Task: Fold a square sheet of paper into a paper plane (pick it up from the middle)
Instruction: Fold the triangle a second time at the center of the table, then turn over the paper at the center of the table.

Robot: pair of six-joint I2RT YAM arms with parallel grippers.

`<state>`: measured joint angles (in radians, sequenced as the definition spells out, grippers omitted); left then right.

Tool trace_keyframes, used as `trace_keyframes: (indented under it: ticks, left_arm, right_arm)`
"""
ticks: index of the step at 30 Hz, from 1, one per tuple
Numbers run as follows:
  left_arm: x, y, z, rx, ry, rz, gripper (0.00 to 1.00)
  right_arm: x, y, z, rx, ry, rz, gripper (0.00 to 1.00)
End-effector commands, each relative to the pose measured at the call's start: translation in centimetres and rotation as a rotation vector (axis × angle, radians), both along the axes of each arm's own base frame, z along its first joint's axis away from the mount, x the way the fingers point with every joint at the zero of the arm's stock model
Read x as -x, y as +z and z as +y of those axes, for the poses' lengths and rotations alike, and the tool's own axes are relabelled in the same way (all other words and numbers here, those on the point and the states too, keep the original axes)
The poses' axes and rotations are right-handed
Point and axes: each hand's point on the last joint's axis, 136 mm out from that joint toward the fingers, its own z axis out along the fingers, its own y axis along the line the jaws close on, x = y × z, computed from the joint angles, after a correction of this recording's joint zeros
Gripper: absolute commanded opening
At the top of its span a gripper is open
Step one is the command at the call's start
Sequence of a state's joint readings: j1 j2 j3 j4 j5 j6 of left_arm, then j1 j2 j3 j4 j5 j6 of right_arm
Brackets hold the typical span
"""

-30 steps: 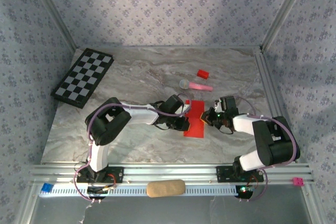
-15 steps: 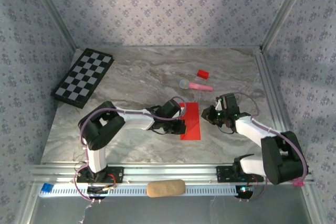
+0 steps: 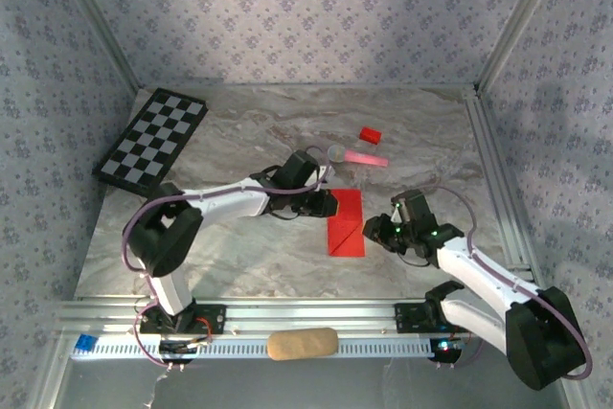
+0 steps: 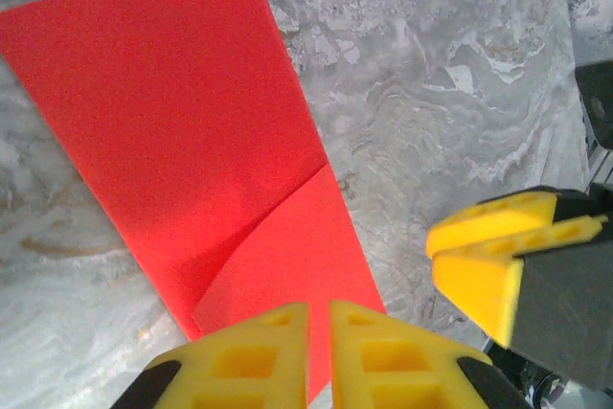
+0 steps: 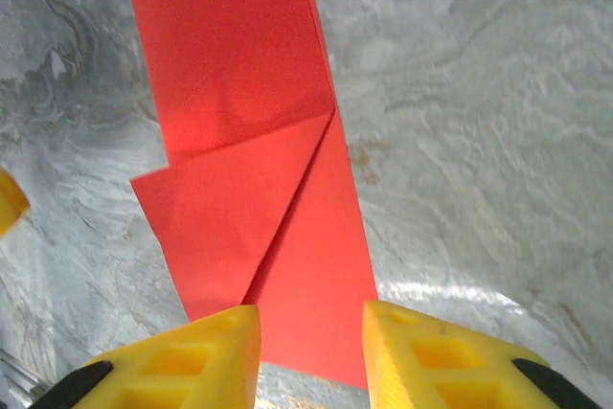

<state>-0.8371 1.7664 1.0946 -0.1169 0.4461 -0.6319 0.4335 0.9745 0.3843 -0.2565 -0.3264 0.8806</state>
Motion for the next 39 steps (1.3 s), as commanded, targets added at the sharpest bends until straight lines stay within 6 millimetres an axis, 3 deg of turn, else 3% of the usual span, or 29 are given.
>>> trace_keyframes:
  ticks: [1,8,18,31,39]
  left_arm:
    - [2.0,-0.9,-0.8,-0.006,-0.158,0.045,0.13]
    - [2.0,-2.7,-1.2,-0.039,-0.196,0.067,0.12]
    - [2.0,-7.1,0.8,-0.178,-0.173,0.091,0.09]
    - [2.3,-7.9,1.3,-0.195,-0.155,0.103,0.09]
    - [2.2,-7.9,1.3,-0.191,-0.143,0.102,0.08]
  right_arm:
    - [1.4,-1.1,-0.2,0.008,-0.048,0.084,0.37]
    - [1.9,-1.3,0.6,0.017,-0.053,0.097,0.37]
    - [2.1,-1.7,1.9,0.000,-0.020,0.130,0.38]
    - [1.9,-2.7,2.3,0.025,-0.011,0.165,0.38]
    - [1.1,-2.1,4.0,-0.026,0.035,0.129,0.37]
